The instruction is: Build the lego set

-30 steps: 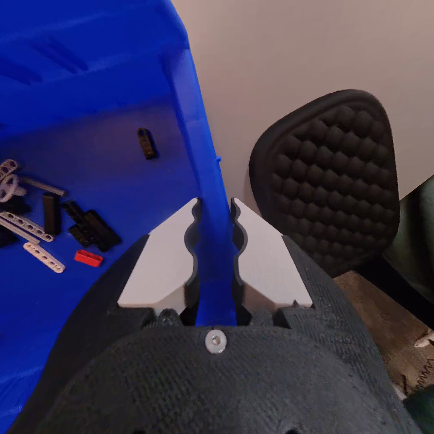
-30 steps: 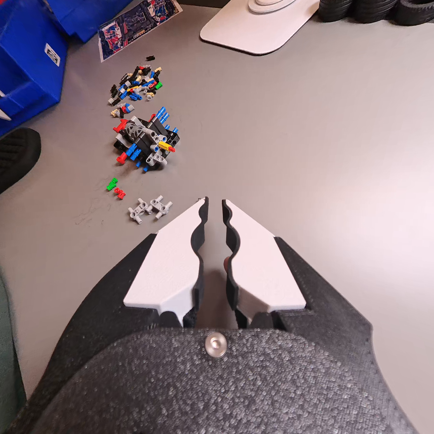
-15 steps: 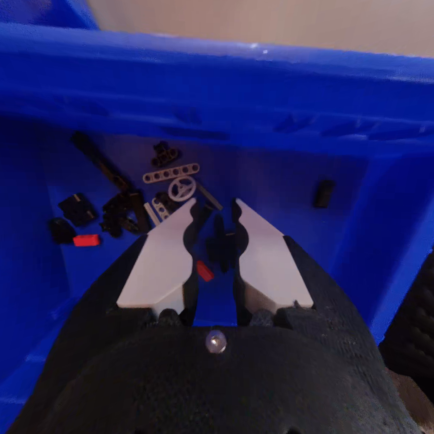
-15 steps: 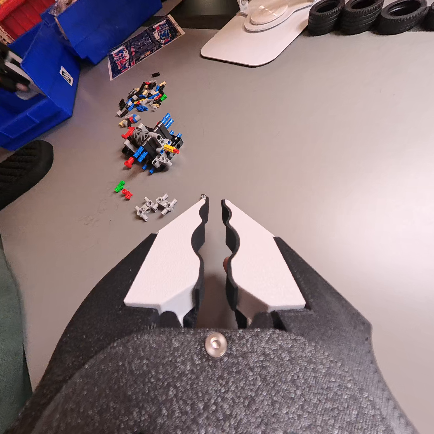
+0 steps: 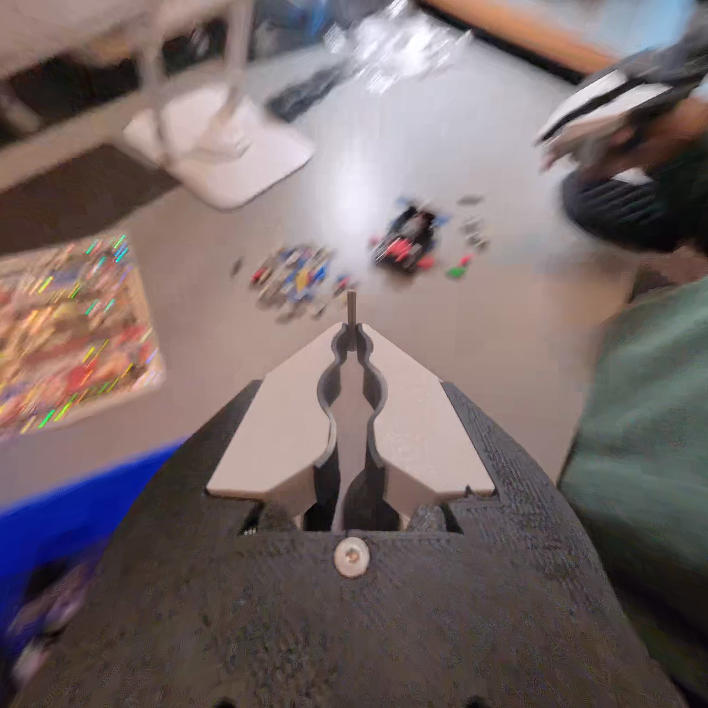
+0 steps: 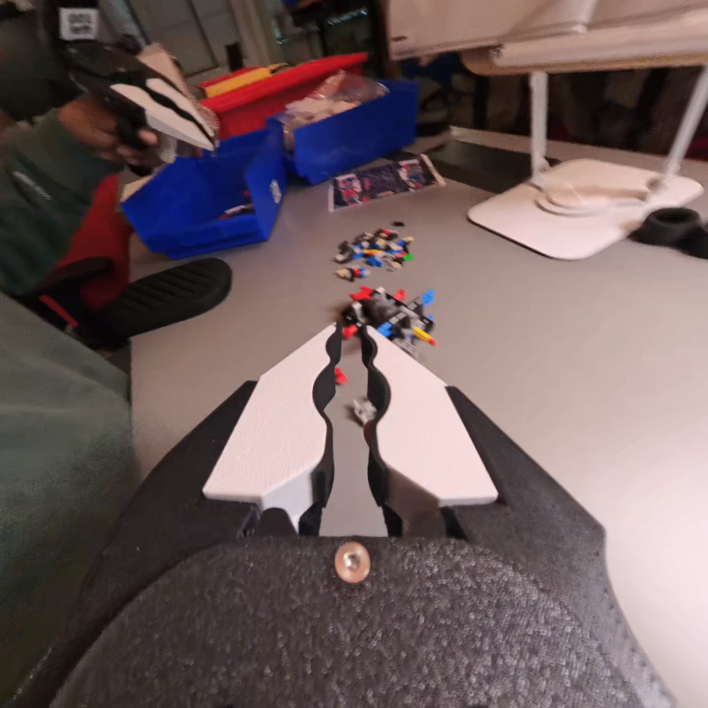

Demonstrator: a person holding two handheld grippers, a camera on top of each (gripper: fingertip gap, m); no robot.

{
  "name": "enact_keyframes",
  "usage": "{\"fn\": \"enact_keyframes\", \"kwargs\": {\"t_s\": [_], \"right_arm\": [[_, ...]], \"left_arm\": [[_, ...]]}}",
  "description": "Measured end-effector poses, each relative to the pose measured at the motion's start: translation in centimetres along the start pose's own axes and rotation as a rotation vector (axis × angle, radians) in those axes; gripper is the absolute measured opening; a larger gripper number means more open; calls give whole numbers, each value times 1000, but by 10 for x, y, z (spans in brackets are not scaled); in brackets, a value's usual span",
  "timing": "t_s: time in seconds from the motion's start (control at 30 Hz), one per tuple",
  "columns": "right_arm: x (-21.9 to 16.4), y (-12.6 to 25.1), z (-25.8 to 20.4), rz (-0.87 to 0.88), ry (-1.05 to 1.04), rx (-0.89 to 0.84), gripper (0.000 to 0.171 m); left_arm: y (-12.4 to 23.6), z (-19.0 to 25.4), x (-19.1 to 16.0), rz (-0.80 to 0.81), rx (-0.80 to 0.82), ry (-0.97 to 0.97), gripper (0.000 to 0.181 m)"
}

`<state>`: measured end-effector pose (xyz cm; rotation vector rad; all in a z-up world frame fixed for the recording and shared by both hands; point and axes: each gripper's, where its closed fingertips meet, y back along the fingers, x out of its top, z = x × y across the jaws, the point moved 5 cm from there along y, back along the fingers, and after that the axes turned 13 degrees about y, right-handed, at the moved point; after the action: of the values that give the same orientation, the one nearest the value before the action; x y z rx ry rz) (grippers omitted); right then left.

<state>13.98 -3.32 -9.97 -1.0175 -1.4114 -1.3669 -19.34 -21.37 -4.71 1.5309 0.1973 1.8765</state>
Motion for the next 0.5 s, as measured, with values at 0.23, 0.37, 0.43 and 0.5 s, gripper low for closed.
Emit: {"fn": "enact_keyframes", "kwargs": {"t_s": [0.23,0.37,0.43,0.5], "right_arm": [[46,-41,-66,140,37,215,18],[40,-36,-70,83,40,191,10],[35,-29,-70,58,51,175,5],[33,-23,-69,56,50,179,2]], "left_arm": [[-119,138,10,43,-432,-143,2],[-157,171,4,-12,-534,-176,2],[-165,176,5,-25,-545,-189,2],[-171,179,6,-35,-562,-179,2]]}}
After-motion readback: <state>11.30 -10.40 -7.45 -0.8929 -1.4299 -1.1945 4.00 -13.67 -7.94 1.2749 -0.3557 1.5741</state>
